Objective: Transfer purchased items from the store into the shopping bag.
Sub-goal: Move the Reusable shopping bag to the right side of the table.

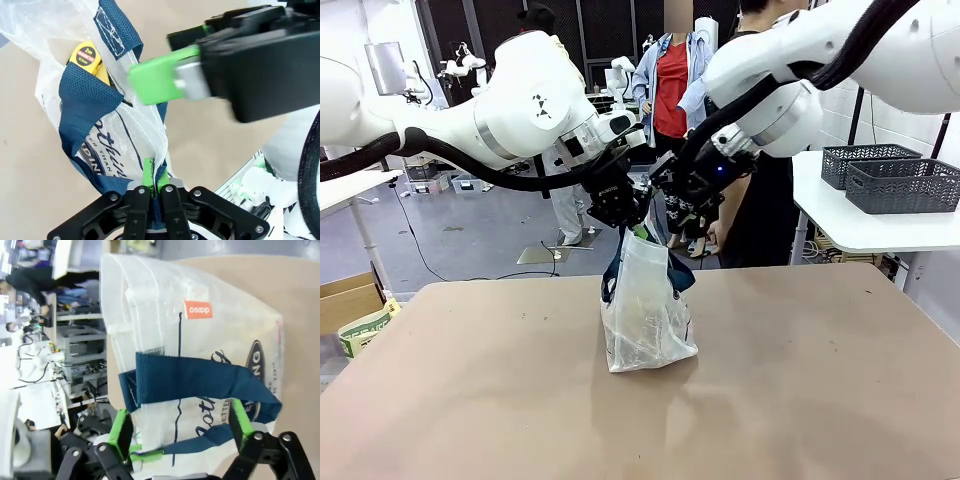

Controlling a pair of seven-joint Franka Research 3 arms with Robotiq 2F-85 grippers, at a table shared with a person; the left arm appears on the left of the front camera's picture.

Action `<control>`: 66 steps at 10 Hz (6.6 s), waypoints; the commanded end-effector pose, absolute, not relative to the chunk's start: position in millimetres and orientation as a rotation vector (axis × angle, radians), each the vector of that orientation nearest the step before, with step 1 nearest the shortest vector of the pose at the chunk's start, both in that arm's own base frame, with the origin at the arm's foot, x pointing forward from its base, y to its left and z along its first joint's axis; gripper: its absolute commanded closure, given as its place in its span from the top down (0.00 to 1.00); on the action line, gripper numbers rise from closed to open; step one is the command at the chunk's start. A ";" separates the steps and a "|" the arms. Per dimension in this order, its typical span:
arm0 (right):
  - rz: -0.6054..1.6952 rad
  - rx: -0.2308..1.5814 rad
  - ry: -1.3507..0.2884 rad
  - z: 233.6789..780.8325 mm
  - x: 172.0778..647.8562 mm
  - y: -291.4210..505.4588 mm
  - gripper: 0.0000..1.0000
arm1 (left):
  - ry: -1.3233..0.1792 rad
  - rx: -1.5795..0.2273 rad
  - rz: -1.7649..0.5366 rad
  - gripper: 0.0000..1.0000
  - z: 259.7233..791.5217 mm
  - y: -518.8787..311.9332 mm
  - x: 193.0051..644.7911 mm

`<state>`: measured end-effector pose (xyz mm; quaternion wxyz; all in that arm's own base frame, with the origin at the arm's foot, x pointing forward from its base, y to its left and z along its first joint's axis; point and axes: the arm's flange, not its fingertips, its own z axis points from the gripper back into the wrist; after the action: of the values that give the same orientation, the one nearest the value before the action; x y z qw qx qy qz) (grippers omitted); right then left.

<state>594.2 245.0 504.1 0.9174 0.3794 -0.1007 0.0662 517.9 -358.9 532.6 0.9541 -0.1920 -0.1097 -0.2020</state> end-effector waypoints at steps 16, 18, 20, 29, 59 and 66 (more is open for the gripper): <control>0.705 0.328 -0.724 577.8 474.1 148.0 1.00 | -0.220 -0.400 -0.404 0.00 532.0 -358.6 518.0; 0.705 0.328 -0.724 577.8 474.1 148.0 1.00 | -0.220 -0.400 -0.404 0.00 532.0 -358.6 518.0; 0.705 0.328 -0.724 577.8 474.1 148.0 1.00 | -0.223 -0.390 -0.411 0.00 532.4 -359.3 518.0; 0.705 0.328 -0.724 577.8 474.1 148.0 1.00 | -0.055 -0.012 -0.255 0.00 593.2 -356.7 526.3; 0.705 0.328 -0.724 577.8 474.1 148.0 1.00 | -0.403 0.356 -0.341 0.00 628.0 -19.0 500.6; 0.705 0.328 -0.724 577.8 474.1 148.0 1.00 | -0.455 0.312 -0.355 0.00 564.1 23.5 510.6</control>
<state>477.7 149.6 580.9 0.8605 0.1638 -0.3479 0.3341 515.7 21.7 560.2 0.9509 0.1565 -0.2024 -0.1742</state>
